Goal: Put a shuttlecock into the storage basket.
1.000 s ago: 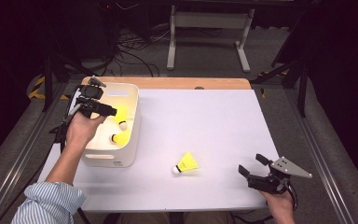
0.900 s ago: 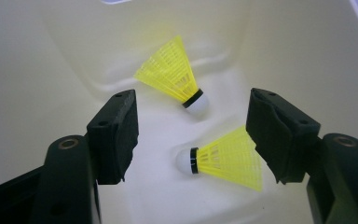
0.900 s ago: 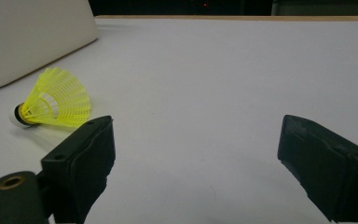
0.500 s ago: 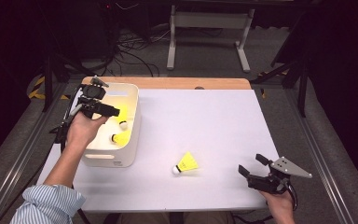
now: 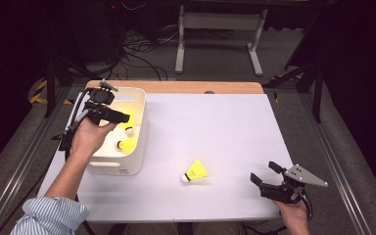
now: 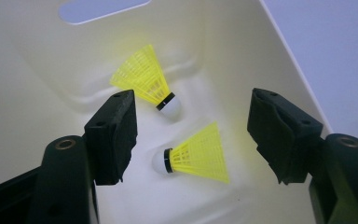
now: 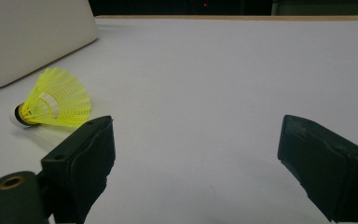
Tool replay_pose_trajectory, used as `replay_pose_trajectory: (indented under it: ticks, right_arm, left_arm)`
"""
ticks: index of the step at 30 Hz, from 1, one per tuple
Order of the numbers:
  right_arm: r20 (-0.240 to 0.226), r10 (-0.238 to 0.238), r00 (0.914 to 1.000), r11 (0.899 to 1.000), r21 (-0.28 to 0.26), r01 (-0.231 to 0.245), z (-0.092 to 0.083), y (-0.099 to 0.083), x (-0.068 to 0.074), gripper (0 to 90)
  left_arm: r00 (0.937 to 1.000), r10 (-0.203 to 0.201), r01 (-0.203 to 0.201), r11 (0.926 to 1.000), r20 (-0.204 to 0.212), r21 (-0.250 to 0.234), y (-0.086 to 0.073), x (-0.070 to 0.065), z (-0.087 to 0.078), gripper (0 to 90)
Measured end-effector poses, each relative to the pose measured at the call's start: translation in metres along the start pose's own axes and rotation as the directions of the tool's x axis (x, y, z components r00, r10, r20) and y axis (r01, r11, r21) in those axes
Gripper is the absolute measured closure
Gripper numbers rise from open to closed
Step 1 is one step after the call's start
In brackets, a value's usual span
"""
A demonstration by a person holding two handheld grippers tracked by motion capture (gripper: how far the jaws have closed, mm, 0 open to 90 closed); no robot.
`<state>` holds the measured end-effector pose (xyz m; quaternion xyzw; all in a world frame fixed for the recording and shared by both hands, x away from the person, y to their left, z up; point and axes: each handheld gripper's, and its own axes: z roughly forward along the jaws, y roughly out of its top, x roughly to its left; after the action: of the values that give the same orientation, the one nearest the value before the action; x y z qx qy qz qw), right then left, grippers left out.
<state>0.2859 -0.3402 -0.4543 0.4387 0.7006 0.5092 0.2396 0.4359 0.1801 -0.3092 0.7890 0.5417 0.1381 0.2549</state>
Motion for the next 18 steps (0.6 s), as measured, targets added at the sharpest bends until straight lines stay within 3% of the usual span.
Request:
replay_pose_trajectory:
  ticks: [18]
  right_arm:
    - [0.000,0.000,1.0000,1.000,-0.003,0.000,0.000,0.000,0.000,11.9]
  left_arm:
    - [0.9990,0.037,-0.037,0.9991,0.025,-0.019,0.001,-0.012,-0.008,33.9]
